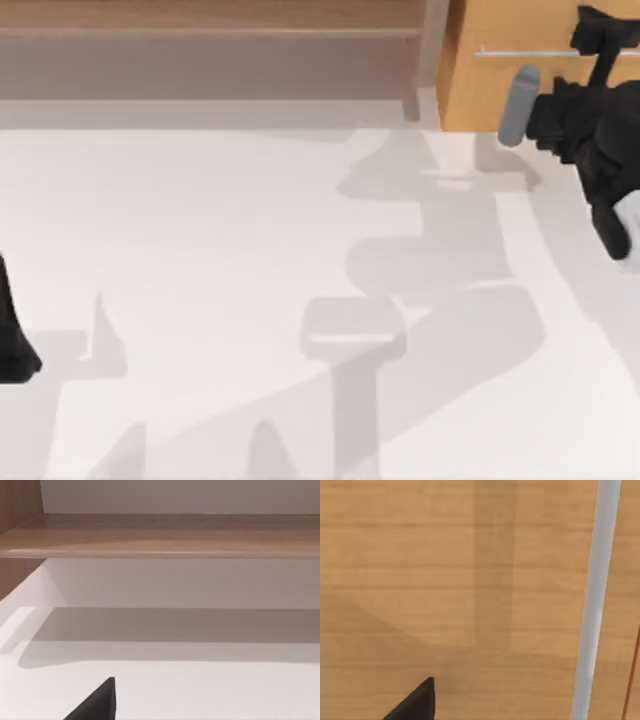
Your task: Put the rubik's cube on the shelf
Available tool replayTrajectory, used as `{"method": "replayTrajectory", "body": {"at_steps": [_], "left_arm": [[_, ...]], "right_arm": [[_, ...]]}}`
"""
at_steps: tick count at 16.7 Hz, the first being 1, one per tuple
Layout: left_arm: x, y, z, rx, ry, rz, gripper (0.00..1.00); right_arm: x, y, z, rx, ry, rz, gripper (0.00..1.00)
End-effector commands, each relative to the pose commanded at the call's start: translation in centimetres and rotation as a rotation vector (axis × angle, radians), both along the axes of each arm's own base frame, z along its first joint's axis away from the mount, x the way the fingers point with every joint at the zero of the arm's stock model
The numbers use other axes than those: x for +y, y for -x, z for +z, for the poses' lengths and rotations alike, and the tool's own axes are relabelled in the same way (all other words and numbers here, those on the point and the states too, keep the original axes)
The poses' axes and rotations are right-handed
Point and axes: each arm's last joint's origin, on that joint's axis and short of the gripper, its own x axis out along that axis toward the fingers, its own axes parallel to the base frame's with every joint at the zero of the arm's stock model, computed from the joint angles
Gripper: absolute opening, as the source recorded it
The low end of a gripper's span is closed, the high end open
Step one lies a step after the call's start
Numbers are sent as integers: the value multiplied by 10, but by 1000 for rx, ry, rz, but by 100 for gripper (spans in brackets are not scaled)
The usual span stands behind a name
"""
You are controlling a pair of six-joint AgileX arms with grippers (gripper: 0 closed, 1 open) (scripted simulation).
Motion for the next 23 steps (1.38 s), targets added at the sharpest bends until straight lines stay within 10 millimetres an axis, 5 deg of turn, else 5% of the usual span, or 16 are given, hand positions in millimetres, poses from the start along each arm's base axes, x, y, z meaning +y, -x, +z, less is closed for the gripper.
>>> {"method": "replayTrajectory", "body": {"at_steps": [2,15,23], "left_arm": [[0,0,0,0,0,0,100],[0,0,0,0,0,0,100],[0,0,0,0,0,0,100]], "right_arm": [[0,0,0,0,0,0,100],[0,0,0,0,0,0,2],[0,0,0,0,0,0,0]]}}
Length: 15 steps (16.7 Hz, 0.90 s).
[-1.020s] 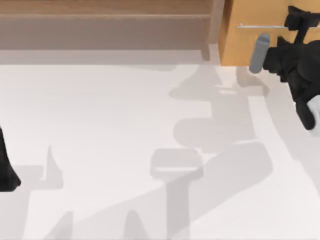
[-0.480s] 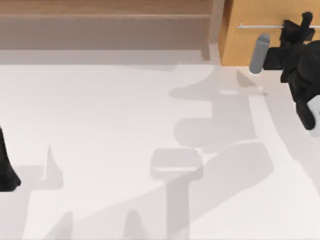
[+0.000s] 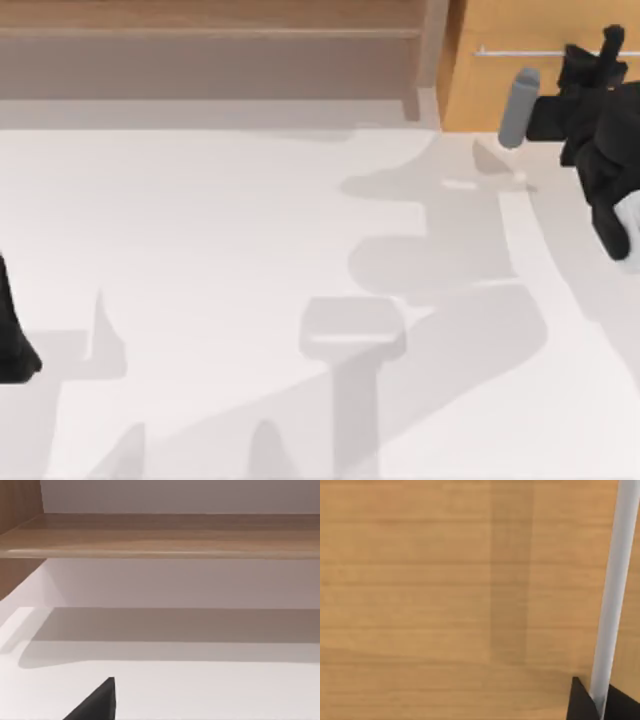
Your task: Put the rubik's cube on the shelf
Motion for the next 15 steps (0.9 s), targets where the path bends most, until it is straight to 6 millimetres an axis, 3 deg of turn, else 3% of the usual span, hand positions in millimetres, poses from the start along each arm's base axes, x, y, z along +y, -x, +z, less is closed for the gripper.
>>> {"method": "replayTrajectory", "body": {"at_steps": [4,10,15], "left_arm": [[0,0,0,0,0,0,100],[0,0,0,0,0,0,100],[0,0,0,0,0,0,100]], "right_arm": [[3,9,2,-4,-5,6,0],[1,59,-2,11,-3,2,0],[1,63,-2,9,-2,1,0]]}}
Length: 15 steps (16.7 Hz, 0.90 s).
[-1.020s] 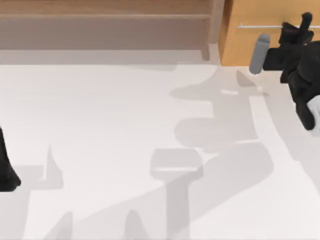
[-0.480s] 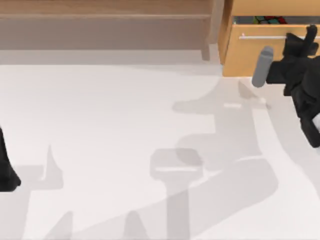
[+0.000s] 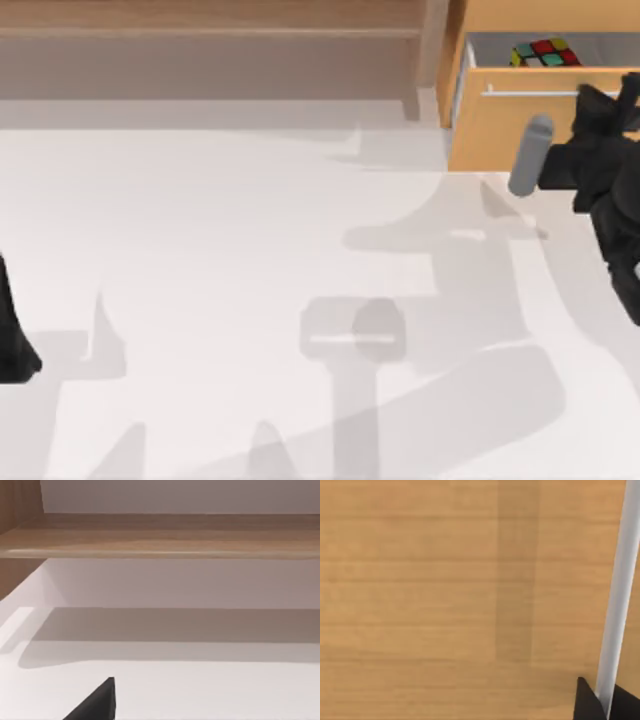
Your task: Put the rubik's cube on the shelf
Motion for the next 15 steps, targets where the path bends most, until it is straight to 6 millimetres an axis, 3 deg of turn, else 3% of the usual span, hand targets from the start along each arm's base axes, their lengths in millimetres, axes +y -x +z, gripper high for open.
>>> {"method": "replayTrajectory", "body": {"at_steps": [3,9,15], "left_arm": [[0,0,0,0,0,0,100],[0,0,0,0,0,0,100],[0,0,0,0,0,0,100]], "right_arm": [[2,10,2,-9,-3,4,0],[0,61,-1,4,0,0,0],[1,67,0,-4,0,3,0]]}}
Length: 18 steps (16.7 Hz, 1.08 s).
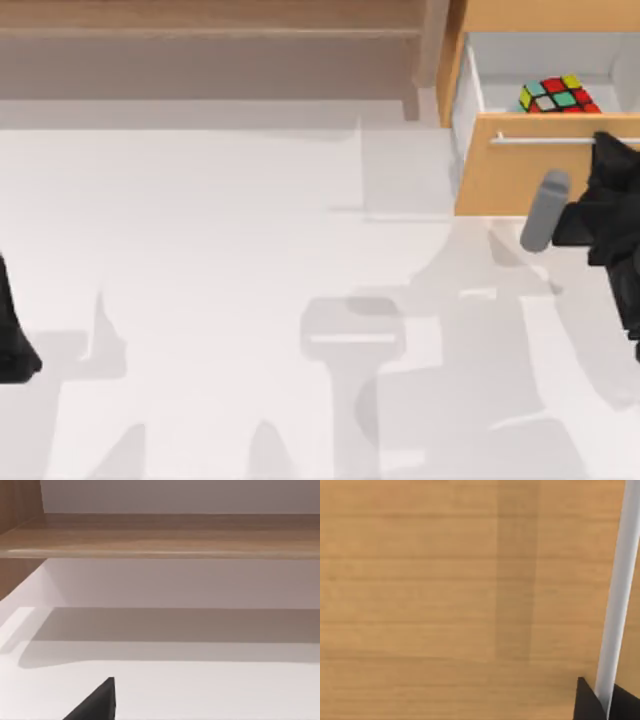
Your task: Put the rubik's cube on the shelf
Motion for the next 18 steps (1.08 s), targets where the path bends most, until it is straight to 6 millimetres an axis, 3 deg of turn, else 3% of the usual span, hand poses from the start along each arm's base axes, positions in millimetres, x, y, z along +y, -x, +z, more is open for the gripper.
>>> {"method": "replayTrajectory", "body": {"at_steps": [6,11,18], "left_arm": [[0,0,0,0,0,0,100],[0,0,0,0,0,0,100],[0,0,0,0,0,0,100]], "right_arm": [[-1,53,-2,11,2,-4,0],[-1,59,-1,5,1,-3,0],[-1,59,-1,5,1,-3,53]]}}
